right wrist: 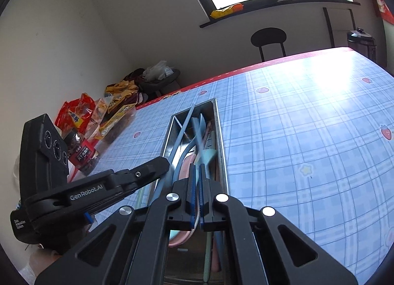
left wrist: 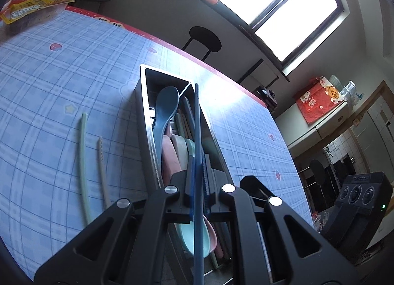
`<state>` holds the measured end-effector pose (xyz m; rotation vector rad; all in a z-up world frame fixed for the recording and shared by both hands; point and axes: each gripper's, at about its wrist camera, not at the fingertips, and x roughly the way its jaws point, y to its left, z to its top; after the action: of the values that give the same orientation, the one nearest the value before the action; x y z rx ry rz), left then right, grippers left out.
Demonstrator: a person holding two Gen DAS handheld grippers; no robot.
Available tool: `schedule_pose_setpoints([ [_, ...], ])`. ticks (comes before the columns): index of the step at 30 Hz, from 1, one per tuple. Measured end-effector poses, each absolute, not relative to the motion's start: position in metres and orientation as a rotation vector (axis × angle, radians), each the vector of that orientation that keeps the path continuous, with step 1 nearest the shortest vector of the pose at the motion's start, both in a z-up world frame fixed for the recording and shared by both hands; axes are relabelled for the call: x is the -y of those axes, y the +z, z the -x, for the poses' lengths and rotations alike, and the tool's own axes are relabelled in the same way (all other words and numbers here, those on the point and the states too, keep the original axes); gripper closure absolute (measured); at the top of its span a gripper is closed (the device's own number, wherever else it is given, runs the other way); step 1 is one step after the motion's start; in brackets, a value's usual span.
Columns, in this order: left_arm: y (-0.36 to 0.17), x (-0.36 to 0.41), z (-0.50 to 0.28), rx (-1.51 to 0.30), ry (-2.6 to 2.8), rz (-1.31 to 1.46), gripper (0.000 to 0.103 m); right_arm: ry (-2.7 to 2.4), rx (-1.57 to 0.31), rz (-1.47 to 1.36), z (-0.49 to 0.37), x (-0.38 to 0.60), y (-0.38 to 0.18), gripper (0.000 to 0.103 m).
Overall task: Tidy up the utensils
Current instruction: 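Carry both blue chopsticks into the steel tray and open both tools, then move the left tool to the green chopstick while the right tool moves to the pale chopstick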
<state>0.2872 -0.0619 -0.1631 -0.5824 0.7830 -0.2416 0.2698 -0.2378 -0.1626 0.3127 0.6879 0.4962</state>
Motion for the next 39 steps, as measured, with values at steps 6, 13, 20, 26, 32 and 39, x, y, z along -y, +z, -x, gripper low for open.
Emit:
schedule_pose_setpoints([
  [6, -0.169, 0.069, -0.293, -0.817, -0.24, 0.583, 0.093, 0.45, -0.661, -0.293, -0.267, 0.246, -0.155, 0.098],
  [13, -0.153, 0.062, -0.289, -0.78, -0.274, 0.589, 0.039, 0.429, -0.648, -0.293, -0.264, 0.253, -0.151, 0.04],
  [20, -0.115, 0.026, -0.258, -0.694, -0.192, 0.438, 0.006, 0.395, -0.568, -0.249, -0.25, 0.248, -0.137, 0.006],
  [26, -0.108, -0.001, -0.214, -0.67, -0.079, 0.205, 0.006, 0.464, -0.575, -0.24, -0.24, 0.236, -0.136, 0.006],
  [32, -0.124, -0.029, -0.174, -0.685, -0.041, 0.095, 0.006, 0.629, -0.593, -0.148, -0.222, 0.203, -0.136, 0.006],
  [39, -0.131, -0.053, -0.149, -0.669, -0.058, 0.053, 0.006, 0.728, -0.641, -0.119, -0.179, 0.184, -0.135, 0.038],
])
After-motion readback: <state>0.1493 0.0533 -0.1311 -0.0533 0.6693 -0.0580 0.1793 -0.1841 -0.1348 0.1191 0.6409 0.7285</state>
